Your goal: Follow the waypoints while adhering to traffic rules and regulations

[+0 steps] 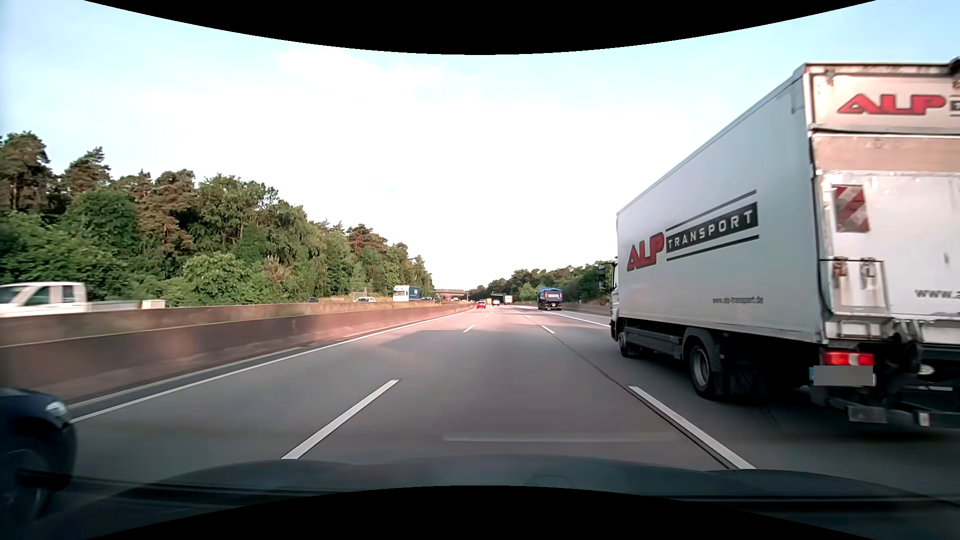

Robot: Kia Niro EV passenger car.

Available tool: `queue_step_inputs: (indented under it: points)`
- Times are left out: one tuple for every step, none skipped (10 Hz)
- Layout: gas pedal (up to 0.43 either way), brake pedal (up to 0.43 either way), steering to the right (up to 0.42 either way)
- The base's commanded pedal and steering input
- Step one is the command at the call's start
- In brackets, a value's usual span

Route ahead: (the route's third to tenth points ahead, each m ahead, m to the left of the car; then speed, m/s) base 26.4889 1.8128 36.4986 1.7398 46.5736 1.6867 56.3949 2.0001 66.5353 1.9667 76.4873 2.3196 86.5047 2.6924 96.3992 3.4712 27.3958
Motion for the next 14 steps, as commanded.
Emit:
queue_step_inputs:
  points:
    - [0.209,0.0,-0.004]
    - [0.209,0.0,-0.005]
    - [0.197,0.0,-0.004]
    - [0.189,0.0,-0.004]
    - [0.177,0.0,-0.005]
    - [0.177,0.0,-0.005]
    - [0.177,0.0,-0.004]
    - [0.169,0.0,-0.004]
    - [0.169,0.0,-0.004]
    - [0.169,0.0,-0.004]
    - [0.169,0.0,-0.004]
    - [0.169,0.0,-0.004]
    - [0.169,0.0,-0.004]
    - [0.169,0.0,-0.004]
